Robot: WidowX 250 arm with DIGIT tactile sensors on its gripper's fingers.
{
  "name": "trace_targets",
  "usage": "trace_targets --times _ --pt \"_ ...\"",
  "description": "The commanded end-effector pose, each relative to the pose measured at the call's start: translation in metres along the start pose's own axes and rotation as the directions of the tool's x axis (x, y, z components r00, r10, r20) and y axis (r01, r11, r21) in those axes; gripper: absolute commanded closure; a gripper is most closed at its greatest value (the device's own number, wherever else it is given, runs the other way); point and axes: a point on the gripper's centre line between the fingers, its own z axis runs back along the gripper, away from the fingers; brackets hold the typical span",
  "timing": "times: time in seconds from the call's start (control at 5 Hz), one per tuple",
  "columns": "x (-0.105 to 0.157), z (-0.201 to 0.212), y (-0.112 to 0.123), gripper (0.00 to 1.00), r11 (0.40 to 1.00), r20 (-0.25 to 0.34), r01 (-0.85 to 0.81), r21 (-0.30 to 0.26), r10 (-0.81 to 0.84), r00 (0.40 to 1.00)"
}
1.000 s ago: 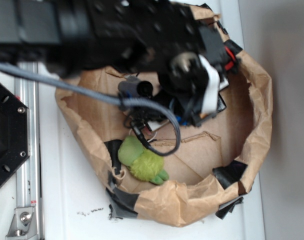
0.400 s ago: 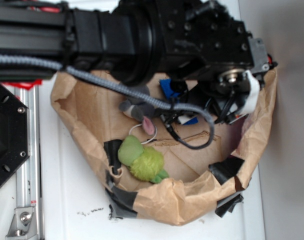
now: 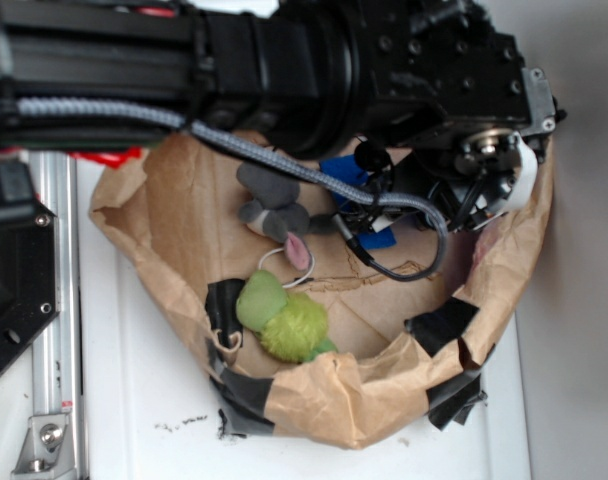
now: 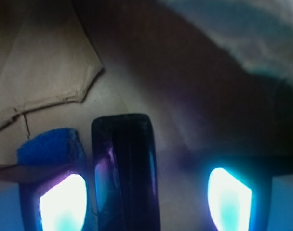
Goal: Grab the black box.
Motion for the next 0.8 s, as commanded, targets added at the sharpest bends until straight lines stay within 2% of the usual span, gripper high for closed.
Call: trace_targets --times 0.0,0.2,0.4,0.6 --pt "0.014 -0.007 -0.022 1.0 0.999 0.014 0.007 0.034 -0.007 1.0" --pt "0.019 0.0 -0.037 1.0 0.999 0.031 -0.005 0.049 0.004 1.0" --pt "0.026 0.052 -0.051 1.0 0.968 0.086 -0.231 0.099 0.223 0.971" --pt "0.018 0.101 -0.057 1.0 0.876 0.116 -0.48 0.042 0.472 0.874"
